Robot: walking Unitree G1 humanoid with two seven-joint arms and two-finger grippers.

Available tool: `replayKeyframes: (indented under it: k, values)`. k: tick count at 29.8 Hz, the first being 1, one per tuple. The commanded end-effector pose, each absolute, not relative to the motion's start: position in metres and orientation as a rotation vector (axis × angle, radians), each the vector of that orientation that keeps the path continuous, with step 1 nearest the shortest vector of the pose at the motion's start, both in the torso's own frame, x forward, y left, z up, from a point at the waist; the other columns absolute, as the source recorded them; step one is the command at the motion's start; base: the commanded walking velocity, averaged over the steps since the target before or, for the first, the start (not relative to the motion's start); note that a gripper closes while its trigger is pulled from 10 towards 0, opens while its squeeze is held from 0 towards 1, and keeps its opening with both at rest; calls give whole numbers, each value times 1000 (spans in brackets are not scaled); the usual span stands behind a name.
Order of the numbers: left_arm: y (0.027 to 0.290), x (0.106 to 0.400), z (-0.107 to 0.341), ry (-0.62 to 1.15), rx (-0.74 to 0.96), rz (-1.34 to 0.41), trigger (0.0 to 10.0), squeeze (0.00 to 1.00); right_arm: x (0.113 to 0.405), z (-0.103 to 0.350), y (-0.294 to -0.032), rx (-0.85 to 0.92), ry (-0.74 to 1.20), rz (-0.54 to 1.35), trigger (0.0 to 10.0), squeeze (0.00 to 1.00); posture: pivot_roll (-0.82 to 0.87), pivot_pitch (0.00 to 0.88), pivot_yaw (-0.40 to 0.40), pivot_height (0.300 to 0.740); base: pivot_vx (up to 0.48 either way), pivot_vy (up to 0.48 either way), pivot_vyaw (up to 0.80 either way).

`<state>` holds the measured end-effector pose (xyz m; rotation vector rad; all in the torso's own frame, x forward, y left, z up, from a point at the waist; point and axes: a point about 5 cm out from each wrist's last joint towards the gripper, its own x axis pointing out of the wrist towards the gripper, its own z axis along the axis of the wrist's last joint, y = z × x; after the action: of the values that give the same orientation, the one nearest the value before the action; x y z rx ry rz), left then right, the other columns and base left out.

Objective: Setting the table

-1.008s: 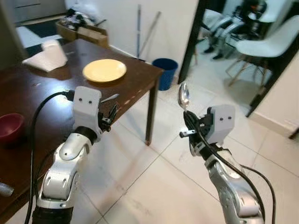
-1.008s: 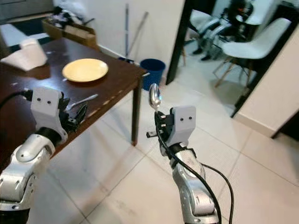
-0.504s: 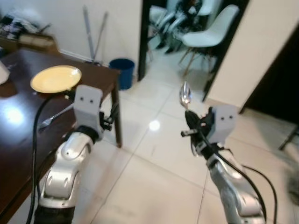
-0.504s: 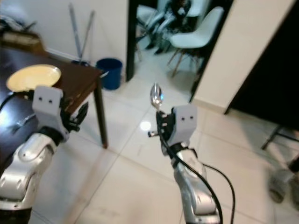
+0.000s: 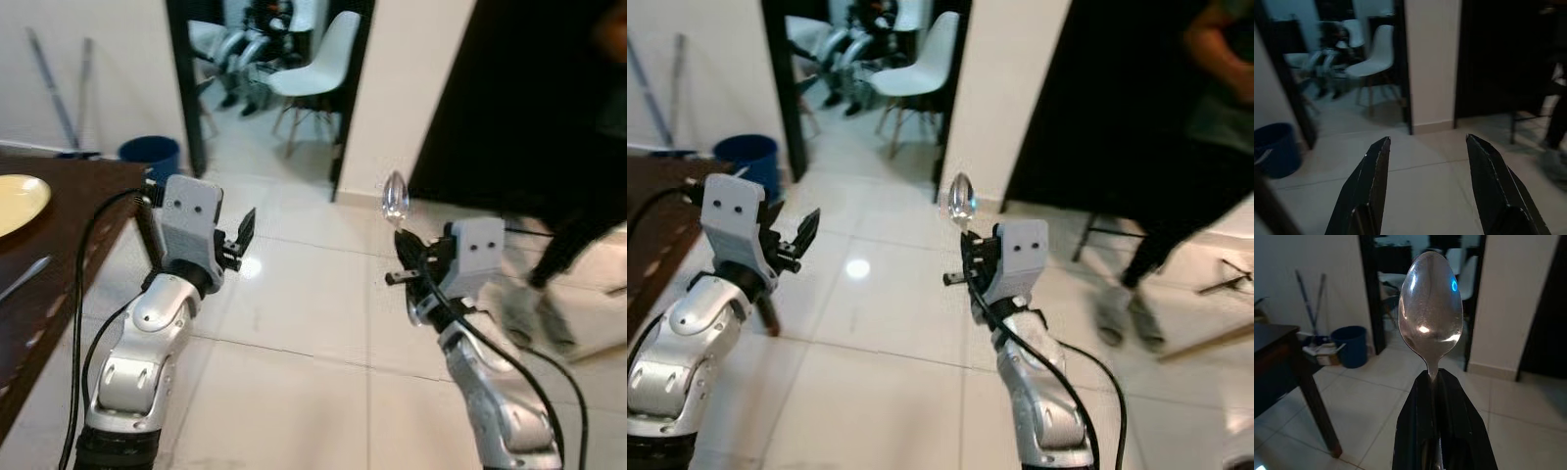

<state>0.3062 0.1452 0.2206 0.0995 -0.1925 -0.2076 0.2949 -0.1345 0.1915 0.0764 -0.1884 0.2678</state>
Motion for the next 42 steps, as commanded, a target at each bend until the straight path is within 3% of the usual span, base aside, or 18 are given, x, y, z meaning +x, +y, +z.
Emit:
replayKeyframes:
  k: [1, 42]
  values:
    - [146, 306, 216, -175, 94, -209, 10000, 0, 295, 189, -134, 77, -177, 273, 10000, 0, -35, 0, 32, 740, 0, 0, -800]
    - [144, 307, 216, -168, 79, -202, 10000, 0, 294, 187, -134, 76, -167, 274, 10000, 0, -34, 0, 31, 740, 0, 0, -800]
